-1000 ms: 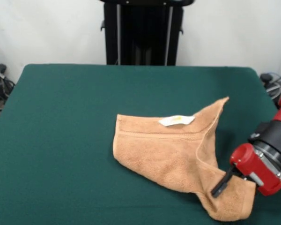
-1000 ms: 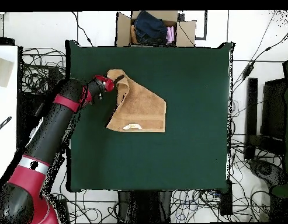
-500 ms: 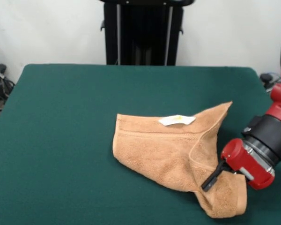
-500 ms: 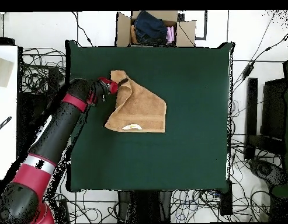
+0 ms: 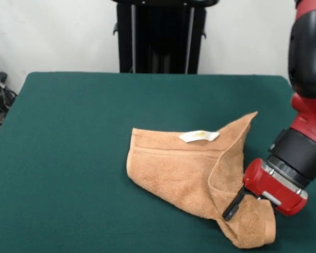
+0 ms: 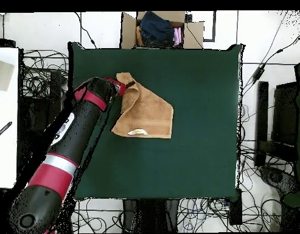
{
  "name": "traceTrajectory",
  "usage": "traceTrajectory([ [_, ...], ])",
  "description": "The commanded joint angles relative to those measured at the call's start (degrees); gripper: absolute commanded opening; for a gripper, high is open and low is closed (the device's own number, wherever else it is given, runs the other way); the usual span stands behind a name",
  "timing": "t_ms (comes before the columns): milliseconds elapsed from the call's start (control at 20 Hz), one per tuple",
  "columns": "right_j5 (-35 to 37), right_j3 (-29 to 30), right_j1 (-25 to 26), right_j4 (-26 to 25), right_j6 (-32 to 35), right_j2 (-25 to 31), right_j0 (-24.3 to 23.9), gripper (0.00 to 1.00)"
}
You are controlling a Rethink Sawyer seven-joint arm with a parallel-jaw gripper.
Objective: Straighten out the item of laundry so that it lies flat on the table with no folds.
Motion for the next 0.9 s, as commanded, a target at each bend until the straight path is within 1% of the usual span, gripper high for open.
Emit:
traceTrajectory([
  [50,-3.5,6.1,-1.1,-4.7,-14.4,23.3,-4.2,1.0],
  [150,-1.4,6.7,-2.5,-5.4,-13.7,24.8,-4.5,1.0],
  [300,1.4,9.2,-6.1,-6.9,-14.9,28.1,-5.3,1.0],
  [550,3.8,10.4,-8.4,-9.2,-14.5,30.5,-6.1,1.0],
  [900,7.1,10.3,-10.1,-12.0,-14.0,33.6,-7.5,1.0],
])
